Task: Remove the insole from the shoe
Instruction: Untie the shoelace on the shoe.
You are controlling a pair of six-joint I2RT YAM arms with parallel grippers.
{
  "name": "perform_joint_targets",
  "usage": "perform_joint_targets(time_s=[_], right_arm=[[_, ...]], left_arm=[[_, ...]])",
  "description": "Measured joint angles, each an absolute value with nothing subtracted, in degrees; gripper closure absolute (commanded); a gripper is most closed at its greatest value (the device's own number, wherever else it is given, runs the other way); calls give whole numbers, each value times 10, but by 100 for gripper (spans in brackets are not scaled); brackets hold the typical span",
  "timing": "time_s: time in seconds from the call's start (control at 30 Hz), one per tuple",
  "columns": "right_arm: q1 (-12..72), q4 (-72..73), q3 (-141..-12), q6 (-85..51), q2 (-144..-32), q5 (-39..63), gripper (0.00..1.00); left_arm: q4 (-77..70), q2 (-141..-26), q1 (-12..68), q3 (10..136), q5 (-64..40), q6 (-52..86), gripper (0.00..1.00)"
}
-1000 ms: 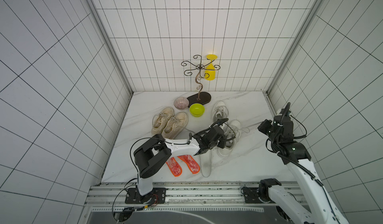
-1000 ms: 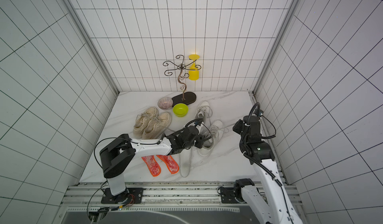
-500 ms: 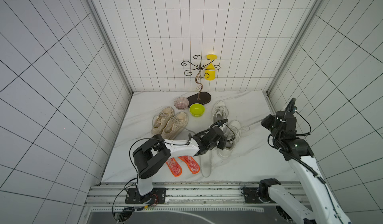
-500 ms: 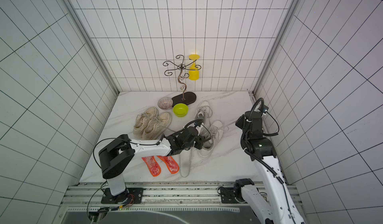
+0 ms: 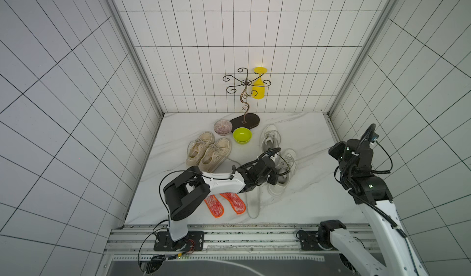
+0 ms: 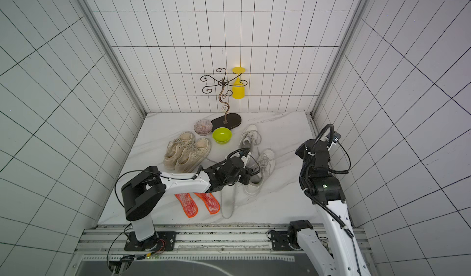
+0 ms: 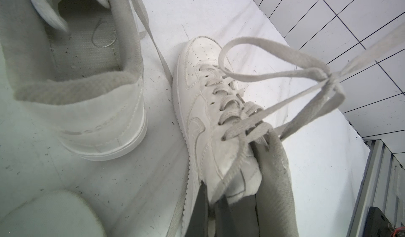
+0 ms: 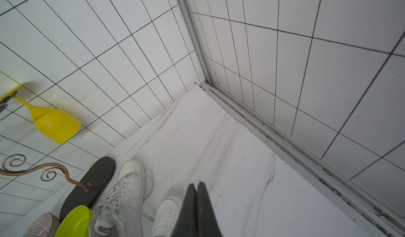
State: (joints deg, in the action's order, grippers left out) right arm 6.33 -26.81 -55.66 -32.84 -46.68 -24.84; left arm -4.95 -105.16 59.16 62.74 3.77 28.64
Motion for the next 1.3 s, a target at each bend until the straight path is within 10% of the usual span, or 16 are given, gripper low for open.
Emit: perform_joint_targets(time_s=[0.3,0.43,0.53,1.3], right_arm=[[62,-213,-567,-323,-644,-114,98],[62,-202,-567,-321,-676,-93,51],[62,-203,-567,-316,-675,-91,36],[114,-196,-304,-309,-502,103,58]], left_arm=[[-53,-1052,611,627,18,264,100],[-53,-1052,616,627,14,259,100],[-54,-1051,616,625,14,258,100],[-62,-1042,573,609,8,257,100]])
